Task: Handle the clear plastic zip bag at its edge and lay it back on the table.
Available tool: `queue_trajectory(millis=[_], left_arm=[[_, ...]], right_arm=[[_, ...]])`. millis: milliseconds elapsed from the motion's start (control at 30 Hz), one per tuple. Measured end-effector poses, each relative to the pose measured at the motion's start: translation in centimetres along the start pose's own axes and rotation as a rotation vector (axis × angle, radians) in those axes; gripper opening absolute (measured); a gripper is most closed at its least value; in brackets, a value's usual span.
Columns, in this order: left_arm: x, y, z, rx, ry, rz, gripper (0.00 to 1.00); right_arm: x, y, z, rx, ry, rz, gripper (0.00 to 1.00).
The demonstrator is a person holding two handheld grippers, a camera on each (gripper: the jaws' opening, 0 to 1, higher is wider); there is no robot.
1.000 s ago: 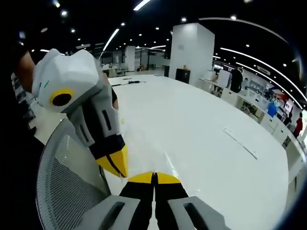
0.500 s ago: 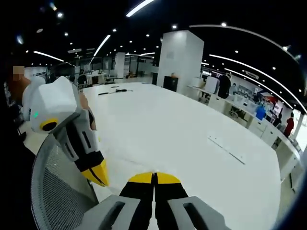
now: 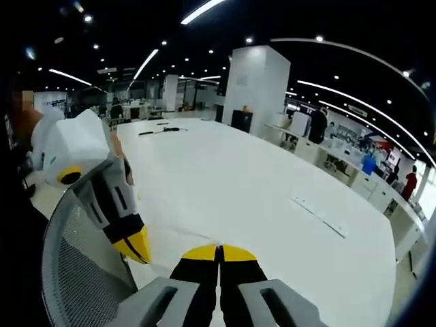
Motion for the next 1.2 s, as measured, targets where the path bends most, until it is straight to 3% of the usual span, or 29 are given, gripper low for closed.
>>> queue_trajectory(millis=[167,267,500,667,800,1200], left_arm=[[-0.6,0.6,1.1,-0.069,0.101,-0.088,0.00],[-0.8,1.0,1.5,-0.081,0.164,-0.095,0.01],[-1.4,1.7,1.8,-0.116,0.183,-0.106,0.09],[-1.6,2.8,2.4,-0.184,0.305,-0.181,0.14],[-0.9,4.0,2.7,-0.234,0.405,-0.225,0.18],[3.2,6.7,1.2,-0.342,0.553,-0.201,0.27]], right_arm=[[-0.2,-0.4,0.0,-0.006,0.056,0.013,0.00],[-0.1,-0.7,0.2,-0.018,0.098,0.024,0.00],[0.0,-2.0,0.1,-0.038,0.157,0.052,0.00],[0.0,-2.8,-0.5,-0.044,0.176,0.058,0.00],[0.4,-3.5,-0.7,-0.049,0.194,0.071,0.00],[1.7,-5.4,-1.0,-0.044,0.254,0.109,0.00]])
Point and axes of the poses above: the point that each gripper's makers call its tool centre point, and the gripper's own axes: y roughly backward along the fingers, z roughly to its left, x roughly out of its underside, the point moved 8 cm from there along y, roughly backward along the fingers, and after that the axes turned 3 degrees about -z, right-handed, at the moved point
